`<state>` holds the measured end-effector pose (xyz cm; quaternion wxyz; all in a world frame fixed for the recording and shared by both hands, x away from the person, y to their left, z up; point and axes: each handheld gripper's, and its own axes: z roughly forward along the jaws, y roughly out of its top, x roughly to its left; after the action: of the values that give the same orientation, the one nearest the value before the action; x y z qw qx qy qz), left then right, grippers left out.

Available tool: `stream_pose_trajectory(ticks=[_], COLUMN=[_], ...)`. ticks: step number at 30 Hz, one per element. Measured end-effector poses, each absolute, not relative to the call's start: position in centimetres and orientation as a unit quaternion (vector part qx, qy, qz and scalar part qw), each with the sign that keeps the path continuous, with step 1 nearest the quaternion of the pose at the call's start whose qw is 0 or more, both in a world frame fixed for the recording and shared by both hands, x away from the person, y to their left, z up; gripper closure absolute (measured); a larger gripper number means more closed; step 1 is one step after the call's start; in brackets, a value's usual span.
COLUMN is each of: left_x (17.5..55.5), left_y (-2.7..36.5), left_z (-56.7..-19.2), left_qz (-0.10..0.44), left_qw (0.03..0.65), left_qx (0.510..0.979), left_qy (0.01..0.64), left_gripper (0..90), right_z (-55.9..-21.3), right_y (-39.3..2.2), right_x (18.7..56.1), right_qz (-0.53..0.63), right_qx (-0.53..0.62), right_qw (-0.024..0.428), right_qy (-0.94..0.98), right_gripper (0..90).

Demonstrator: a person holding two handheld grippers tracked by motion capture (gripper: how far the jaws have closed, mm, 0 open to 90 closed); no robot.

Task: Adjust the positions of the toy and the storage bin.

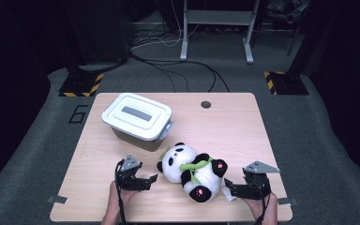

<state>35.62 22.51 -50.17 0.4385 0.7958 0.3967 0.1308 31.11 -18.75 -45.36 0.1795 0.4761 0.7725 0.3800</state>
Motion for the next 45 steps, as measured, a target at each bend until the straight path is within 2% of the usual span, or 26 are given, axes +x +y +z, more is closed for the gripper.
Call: stream_pose_trajectory(ticks=[6,13,21,28,34,45], left_x=[36.0,36.9,36.5,36.6,36.4,34.0], left_y=[21.1,20.4,20.2,20.2,19.8,20.7], left_z=[-49.6,-49.8,-49.9,-50.3,-50.6,-51.0], left_qz=[0.122,0.105,0.115,0.131,0.145,0.149], left_qw=[0.444,0.459,0.47,0.468,0.465,0.479], left_qx=[0.817,0.819,0.821,0.812,0.806,0.796], left_qy=[0.347,0.329,0.304,0.323,0.337,0.34], left_gripper=[20.7,31.0,55.1,79.6,84.9,86.0], right_z=[-48.3,-50.3,-51.4,-52.0,-52.3,-52.7], right_y=[-20.7,-22.0,-22.3,-22.0,-21.8,-21.6], right_x=[31.9,32.7,33.2,33.4,33.6,34.6], right_qz=[0.355,0.349,0.34,0.334,0.335,0.329], right_qx=[0.51,0.532,0.539,0.533,0.531,0.526], right_qw=[0.185,0.176,0.178,0.189,0.203,0.23], right_qy=[0.761,0.751,0.75,0.754,0.751,0.75], right_gripper=[15.8,17.0,18.1,19.0,18.5,15.5])
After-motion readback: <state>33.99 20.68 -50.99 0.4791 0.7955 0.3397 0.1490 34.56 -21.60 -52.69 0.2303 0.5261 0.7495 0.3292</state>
